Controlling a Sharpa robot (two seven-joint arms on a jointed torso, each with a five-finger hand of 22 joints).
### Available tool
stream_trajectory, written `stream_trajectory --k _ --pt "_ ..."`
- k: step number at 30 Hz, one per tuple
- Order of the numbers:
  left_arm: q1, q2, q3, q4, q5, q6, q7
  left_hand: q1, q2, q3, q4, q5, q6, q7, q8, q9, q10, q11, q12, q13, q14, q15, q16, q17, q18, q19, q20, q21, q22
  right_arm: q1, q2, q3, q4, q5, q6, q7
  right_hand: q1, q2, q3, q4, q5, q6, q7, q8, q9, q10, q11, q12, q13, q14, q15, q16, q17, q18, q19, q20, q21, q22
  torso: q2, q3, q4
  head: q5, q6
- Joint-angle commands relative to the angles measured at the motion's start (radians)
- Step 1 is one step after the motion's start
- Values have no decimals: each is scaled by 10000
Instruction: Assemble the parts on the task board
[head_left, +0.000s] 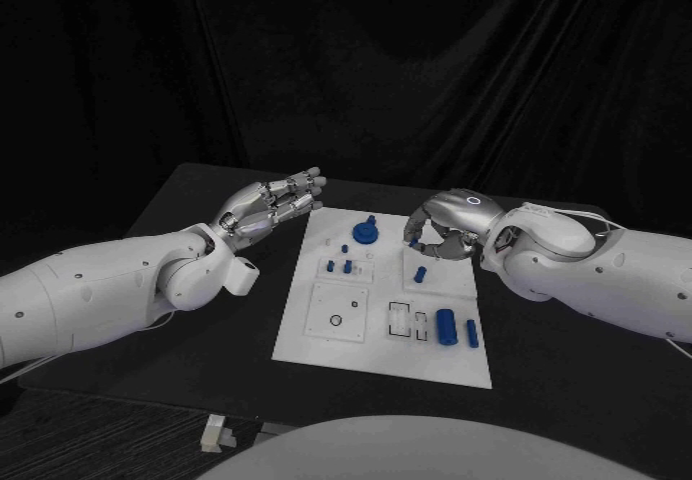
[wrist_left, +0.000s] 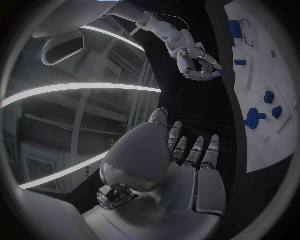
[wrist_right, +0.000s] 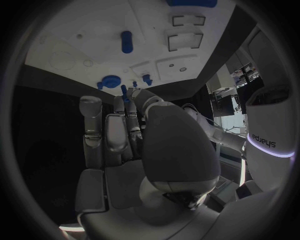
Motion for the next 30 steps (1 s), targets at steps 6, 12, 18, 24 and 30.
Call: stream_trajectory --k 6,12,18,24,30 --pt "-29 13 10 21 69 98 1596 229 -40 147 -145 195 115 40 41 -9 -51 156 177 -12 12 -11 82 70 -213 -37 -24 85 -45 -90 367 3 436 -124 -471 -164 273 283 196 -136 23 264 49 252 319 462 -150 -22 133 115 -5 5 31 -90 70 -37 124 983 -8 2 -2 91 0" --pt "-40 -11 9 12 69 84 1591 224 -53 168 -140 192 95 55 36 -12 -50 168 181 -12 -109 -66 -32 50 -254 -120 -32 37 -206 -408 927 3 291 -433 -417 -123 282 285 209 -154 39 253 50 223 311 480 -151 -42 126 142 -10 38 60 -97 94 -44 175 992 5 7 7 161 0" --pt "-56 1 9 4 70 118 1575 223 -53 172 -139 193 84 57 34 -14 -51 170 180 -12 -120 -73 -38 49 -259 -138 -33 28 -240 -739 1408 3 79 -585 -240 -121 274 286 212 -158 42 237 56 197 304 487 -148 -59 121 153 -10 41 60 -97 100 -48 178 991 13 4 23 197 0" --pt "-84 20 9 -1 69 143 1573 222 -52 175 -138 192 67 59 31 -16 -55 171 169 -14 -123 -74 -36 50 -263 -149 -33 21 -262 -951 1712 3 -114 -620 -109 -173 273 290 218 -167 44 212 61 165 294 491 -144 -78 115 160 -8 40 56 -96 101 -50 171 987 26 5 19 201 0" --pt "-129 21 9 -2 69 167 1568 222 -51 177 -137 192 61 60 30 -16 -56 171 166 -14 -125 -74 -38 50 -265 -155 -33 19 -273 -1141 1859 3 -251 -630 -29 -221 266 293 221 -172 44 188 70 134 284 477 -135 -104 107 160 -3 26 40 -94 97 -50 155 981 28 2 15 224 0"
